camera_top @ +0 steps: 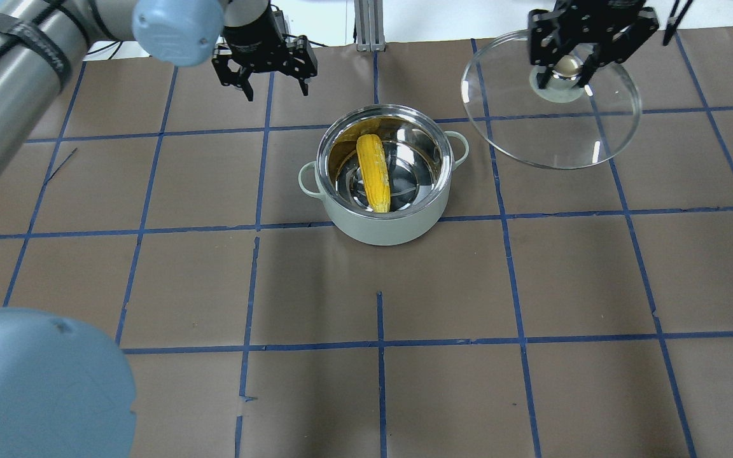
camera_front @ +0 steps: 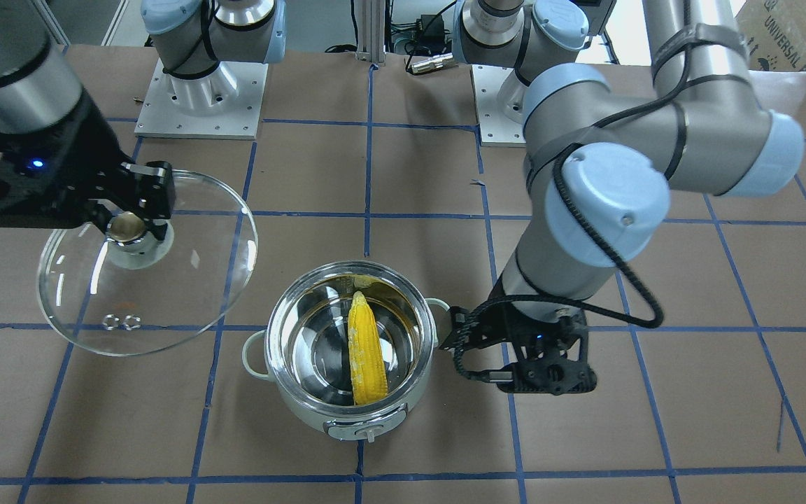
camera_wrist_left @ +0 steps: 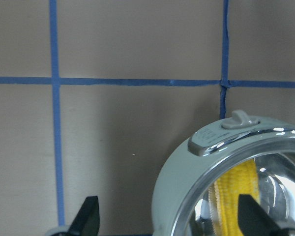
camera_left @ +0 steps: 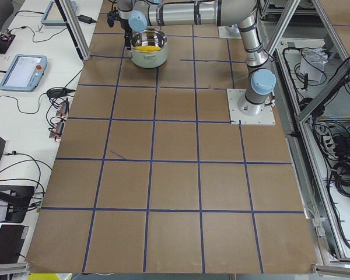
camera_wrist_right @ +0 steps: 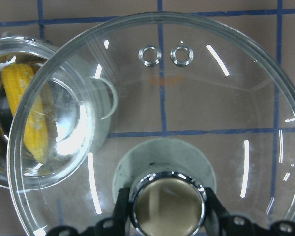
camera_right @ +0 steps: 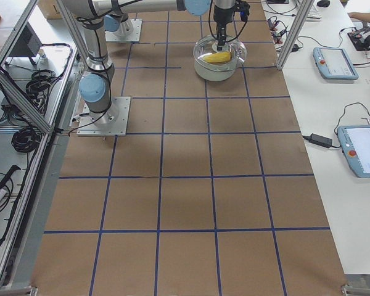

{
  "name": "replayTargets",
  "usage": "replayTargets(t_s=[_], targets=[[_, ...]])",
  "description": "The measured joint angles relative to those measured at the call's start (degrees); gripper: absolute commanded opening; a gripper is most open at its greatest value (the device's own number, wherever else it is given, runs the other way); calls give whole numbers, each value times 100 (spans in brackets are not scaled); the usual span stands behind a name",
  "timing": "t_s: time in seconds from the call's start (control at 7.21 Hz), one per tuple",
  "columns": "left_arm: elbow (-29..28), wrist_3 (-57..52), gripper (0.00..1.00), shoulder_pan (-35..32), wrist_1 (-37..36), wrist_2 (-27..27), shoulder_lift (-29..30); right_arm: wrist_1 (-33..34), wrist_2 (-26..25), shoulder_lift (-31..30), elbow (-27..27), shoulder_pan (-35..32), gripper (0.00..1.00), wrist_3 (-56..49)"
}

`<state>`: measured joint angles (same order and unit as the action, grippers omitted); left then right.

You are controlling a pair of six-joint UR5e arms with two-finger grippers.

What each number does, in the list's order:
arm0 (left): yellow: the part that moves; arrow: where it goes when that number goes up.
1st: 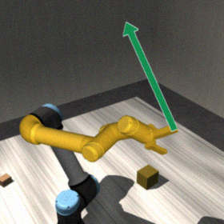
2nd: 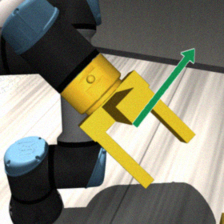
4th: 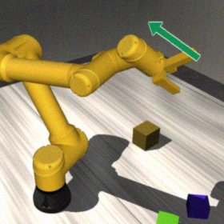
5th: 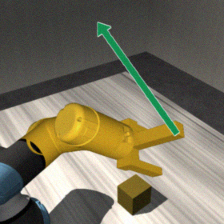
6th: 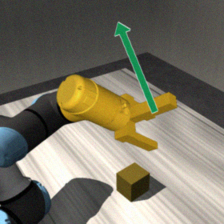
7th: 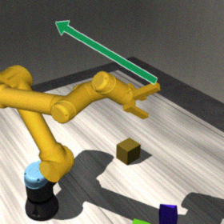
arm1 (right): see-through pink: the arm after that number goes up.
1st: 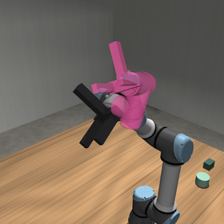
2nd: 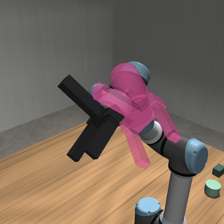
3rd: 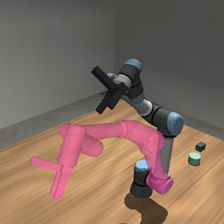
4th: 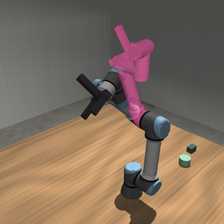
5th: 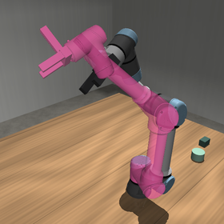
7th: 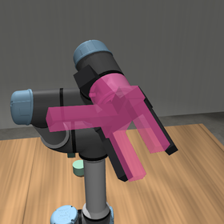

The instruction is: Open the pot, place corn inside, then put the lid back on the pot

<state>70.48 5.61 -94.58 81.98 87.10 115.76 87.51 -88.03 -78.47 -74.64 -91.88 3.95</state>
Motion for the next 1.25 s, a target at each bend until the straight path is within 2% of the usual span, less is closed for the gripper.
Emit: replayTargets(t_s=[0.28, 0.55, 0.83, 1.25], targets=[[594, -417, 100, 465, 284, 46, -659, 416, -2, 478, 102, -795, 15, 1109], [1188, -723, 100, 1011, 325, 57, -1224, 779, -57, 897, 102, -1193, 15, 1580], [1370, -782, 100, 1169, 426, 53, -1562, 1143, -137, 1176, 120, -1503, 15, 1814], [1533, -691, 100, 1130, 476, 55, -1614, 1570, -285, 1523, 125, -1679, 15, 2017]])
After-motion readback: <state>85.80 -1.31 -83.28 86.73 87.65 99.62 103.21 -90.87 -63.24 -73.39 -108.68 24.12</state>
